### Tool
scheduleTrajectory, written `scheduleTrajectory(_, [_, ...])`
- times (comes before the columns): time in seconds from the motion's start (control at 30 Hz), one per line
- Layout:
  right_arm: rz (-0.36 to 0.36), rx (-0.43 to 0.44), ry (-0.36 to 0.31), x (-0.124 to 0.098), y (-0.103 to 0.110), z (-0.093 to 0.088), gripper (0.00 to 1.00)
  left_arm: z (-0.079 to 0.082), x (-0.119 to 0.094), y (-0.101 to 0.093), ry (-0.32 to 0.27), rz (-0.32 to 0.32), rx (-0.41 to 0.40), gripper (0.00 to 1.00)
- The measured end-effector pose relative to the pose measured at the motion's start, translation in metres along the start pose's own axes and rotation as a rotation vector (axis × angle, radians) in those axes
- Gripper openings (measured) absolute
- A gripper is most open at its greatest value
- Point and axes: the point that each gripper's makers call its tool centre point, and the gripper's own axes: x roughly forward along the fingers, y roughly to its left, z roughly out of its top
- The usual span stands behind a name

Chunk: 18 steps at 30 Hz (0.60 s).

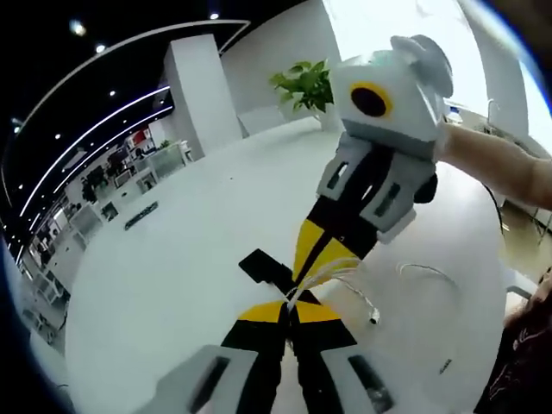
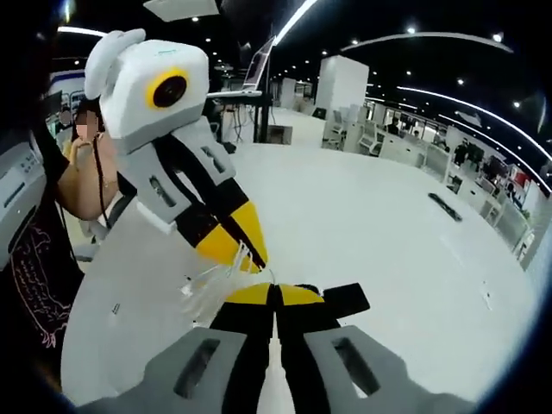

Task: Peel open the Velcro strap on the desktop, arrange the wired earphones neatly onto it, and close the Velcro strap to secure them.

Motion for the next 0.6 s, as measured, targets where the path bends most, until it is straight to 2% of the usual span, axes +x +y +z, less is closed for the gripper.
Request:
scheduleTrajectory(0.17, [-0.020, 0.007, 0.008, 0.004, -0.020, -0.007, 0.04, 0.011, 0.012, 0.007, 0.000, -0.015, 0.011, 0.06])
scheduleTrajectory(0.33, [-0.020, 0.030, -0.006, 0.011, -0.032, -0.010, 0.04, 0.012, 0.021, 0.014, 0.023, -0.040, -0.003, 0.06])
scheduleTrajectory(0.6, [-0.020, 0.066, -0.004, 0.024, -0.044, -0.018, 0.04, -0.001, 0.047, 0.027, 0.099, -0.079, -0.036, 0.06])
